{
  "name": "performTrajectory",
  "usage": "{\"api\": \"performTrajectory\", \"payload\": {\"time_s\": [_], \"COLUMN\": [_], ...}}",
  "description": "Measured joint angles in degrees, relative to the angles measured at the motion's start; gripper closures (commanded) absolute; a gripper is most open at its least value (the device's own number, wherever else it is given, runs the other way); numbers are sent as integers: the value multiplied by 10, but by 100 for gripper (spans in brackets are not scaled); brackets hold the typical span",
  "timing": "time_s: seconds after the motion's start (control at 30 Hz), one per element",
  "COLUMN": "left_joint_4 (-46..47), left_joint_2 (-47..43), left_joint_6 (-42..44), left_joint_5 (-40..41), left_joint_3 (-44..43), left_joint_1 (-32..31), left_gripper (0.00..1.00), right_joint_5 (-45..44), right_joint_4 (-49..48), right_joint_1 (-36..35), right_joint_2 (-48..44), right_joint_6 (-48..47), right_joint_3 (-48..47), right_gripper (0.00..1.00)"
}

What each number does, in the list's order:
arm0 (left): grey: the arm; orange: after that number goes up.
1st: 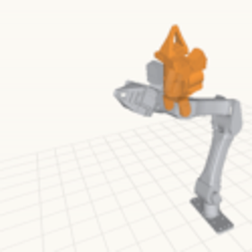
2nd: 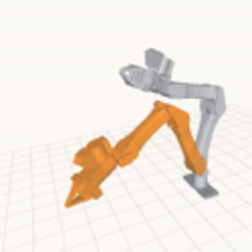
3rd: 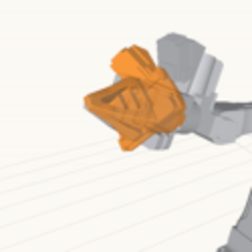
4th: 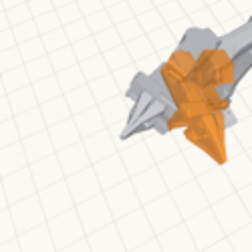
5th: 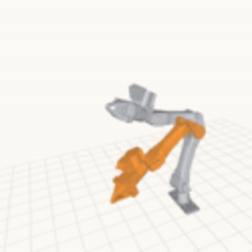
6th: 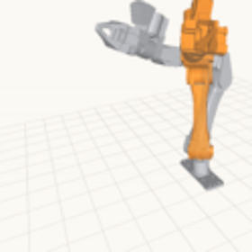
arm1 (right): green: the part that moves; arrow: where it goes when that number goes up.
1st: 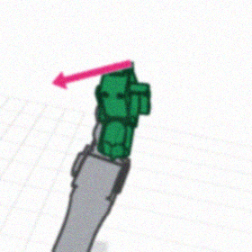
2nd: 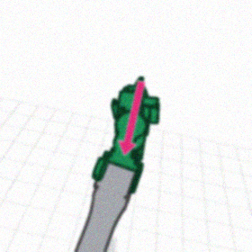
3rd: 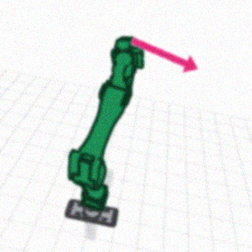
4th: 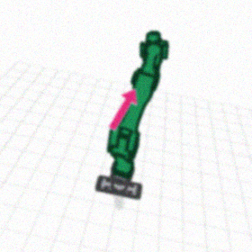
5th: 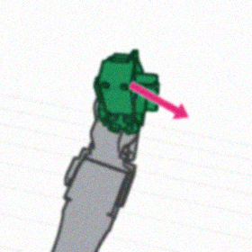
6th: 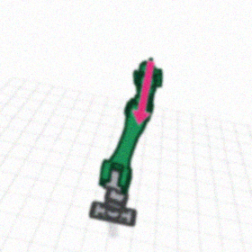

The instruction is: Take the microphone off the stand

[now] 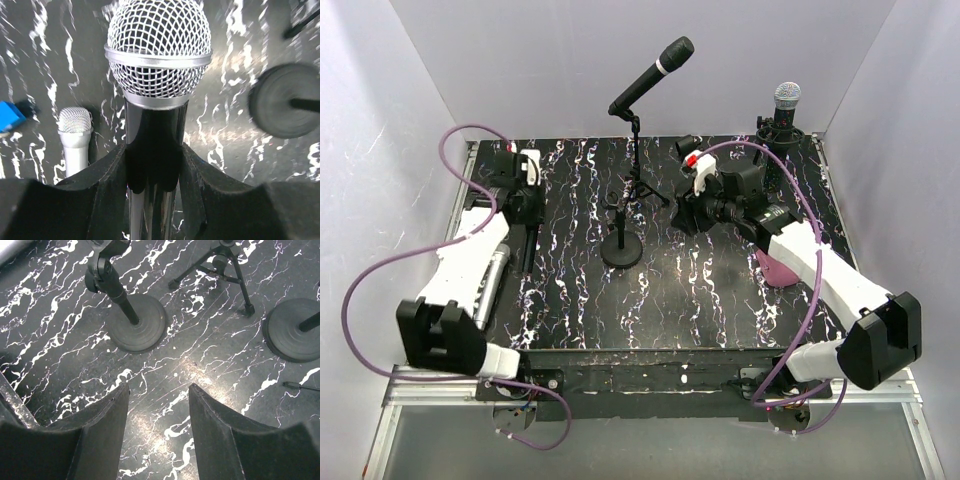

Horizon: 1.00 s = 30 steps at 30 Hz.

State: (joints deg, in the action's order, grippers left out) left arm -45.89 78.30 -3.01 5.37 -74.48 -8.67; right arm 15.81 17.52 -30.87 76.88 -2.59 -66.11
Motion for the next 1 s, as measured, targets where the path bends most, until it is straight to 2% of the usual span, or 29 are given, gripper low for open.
{"api": "performTrajectory", "payload": {"time_s": [0.23,0.43,0.47,0.57,0.63,1.0], "left_joint_4": [-10,-13,-11,-8,-11,-20], "left_joint_2": [137,217,226,248,256,257], "left_joint_6": [52,86,89,92,92,93], "left_joint_5": [3,17,17,16,15,15], "left_joint_3": [80,87,87,86,80,75], "left_joint_1": [21,38,41,46,47,57], "left_gripper": [100,100,98,67,57,32], "right_joint_5": [11,23,24,26,28,37], "right_joint_4": [4,4,4,4,5,10], "right_joint_1": [0,-2,-3,-3,-3,-3], "right_joint_2": [-3,-9,-9,-9,-9,-9], "right_joint_6": [3,9,9,9,9,9], "right_joint_3": [-4,-4,-4,-4,-4,-4], "right_gripper": [42,42,43,43,43,43]}}
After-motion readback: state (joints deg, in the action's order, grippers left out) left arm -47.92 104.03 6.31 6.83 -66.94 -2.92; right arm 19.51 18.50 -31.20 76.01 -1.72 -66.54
